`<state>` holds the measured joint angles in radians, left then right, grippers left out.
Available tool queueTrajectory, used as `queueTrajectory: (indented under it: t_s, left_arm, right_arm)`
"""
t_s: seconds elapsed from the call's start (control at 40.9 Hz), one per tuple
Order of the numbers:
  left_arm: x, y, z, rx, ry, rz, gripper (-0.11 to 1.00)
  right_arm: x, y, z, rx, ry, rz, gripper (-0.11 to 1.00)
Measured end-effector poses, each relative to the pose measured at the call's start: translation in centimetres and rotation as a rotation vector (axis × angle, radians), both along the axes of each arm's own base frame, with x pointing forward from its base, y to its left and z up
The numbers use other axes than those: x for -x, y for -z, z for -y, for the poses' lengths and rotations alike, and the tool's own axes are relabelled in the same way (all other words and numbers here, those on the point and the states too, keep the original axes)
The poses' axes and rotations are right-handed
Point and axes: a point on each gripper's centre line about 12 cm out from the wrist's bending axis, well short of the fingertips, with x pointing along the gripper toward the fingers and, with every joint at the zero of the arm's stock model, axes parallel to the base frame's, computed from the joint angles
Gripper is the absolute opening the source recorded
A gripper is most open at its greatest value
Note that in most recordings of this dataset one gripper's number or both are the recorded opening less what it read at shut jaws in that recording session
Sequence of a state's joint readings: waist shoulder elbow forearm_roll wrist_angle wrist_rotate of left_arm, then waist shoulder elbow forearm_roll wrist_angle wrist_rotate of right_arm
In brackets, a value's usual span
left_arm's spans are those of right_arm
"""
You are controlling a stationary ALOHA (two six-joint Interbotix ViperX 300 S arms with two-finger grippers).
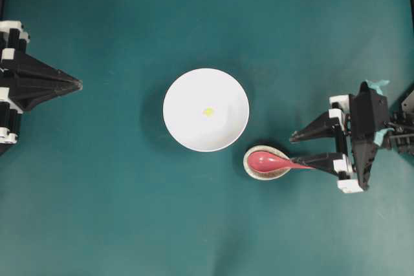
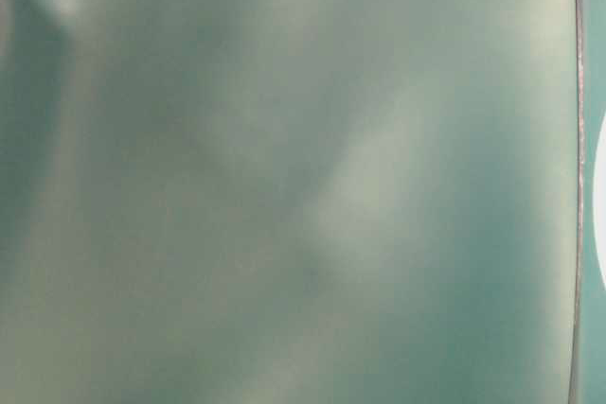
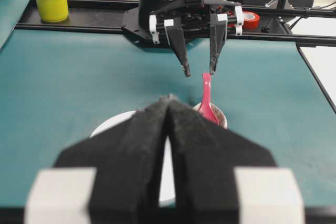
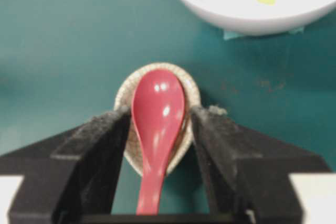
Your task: Scoop the yellow hexagonal prism block from the bowl with a spoon using the right arm.
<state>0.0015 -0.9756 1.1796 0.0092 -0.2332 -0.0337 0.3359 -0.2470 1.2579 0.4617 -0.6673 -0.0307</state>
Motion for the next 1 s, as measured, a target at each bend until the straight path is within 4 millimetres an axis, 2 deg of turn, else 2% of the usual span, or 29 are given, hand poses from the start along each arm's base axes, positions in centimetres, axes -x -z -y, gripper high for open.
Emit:
queueTrajectory:
  t_s: [0.392, 1.003]
  left_arm:
    - [0.0, -0.2, 0.0, 0.000, 0.000, 0.014, -0.01]
    - [0.0, -0.2, 0.0, 0.000, 0.000, 0.014, -0.01]
  right_arm:
    - [0.5, 3.0, -1.5, 0.007, 0.016, 0.016, 0.55]
    - [1.6, 5.2, -2.2, 0.036, 0.029, -0.011, 0.55]
